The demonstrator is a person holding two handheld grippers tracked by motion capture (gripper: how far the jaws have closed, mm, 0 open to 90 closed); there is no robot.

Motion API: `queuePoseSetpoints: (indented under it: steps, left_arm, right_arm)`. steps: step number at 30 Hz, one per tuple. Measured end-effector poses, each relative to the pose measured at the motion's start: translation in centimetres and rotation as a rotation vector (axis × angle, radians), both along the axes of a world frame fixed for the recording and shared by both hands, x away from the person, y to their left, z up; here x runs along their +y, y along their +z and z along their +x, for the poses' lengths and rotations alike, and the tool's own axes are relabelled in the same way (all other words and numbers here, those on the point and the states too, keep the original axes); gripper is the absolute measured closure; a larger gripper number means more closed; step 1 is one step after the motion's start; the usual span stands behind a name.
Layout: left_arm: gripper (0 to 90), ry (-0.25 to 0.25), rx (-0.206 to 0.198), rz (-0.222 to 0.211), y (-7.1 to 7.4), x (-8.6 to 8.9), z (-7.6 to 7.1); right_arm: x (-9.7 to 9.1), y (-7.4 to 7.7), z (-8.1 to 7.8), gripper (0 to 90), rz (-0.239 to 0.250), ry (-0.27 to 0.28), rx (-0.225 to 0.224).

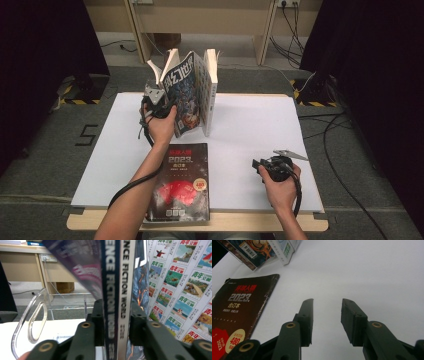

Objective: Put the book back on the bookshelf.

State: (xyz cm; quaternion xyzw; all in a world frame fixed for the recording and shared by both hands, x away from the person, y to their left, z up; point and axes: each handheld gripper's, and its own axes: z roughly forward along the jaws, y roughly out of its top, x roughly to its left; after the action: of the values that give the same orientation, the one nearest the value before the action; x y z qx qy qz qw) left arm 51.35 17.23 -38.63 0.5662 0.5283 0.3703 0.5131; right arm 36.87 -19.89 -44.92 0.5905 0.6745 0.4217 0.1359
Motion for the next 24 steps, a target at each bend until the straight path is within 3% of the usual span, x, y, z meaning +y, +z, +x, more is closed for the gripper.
queuePoseSetpoints:
  steps: [4,6,12,24]
  left_arm:
    - [60.9,-0.047,0.0,-0.005,0.1,0.1,0.5]
    - [58.3,-0.054,0.0,-0.03,0.2,0.0,0.7]
    - [58.7,-0.073,0.005,-0.01,0.4,-0.7,1.3]
    - [74.4,-0.053,0.042,0.052,0.8,-1.9,1.9]
  right_arm:
    - [0.0,-0.1,0.0,63.2,0.0,0.0,0.003]
    - [0.1,-0.1,0.0,63.1,-0.002,0.002,0.003]
    - [0.0,-0.1,0.0,63.1,-0.001,-0.001,0.005]
    - [-0.3,-0.1,0.0,63.1,0.002,0.0,0.011]
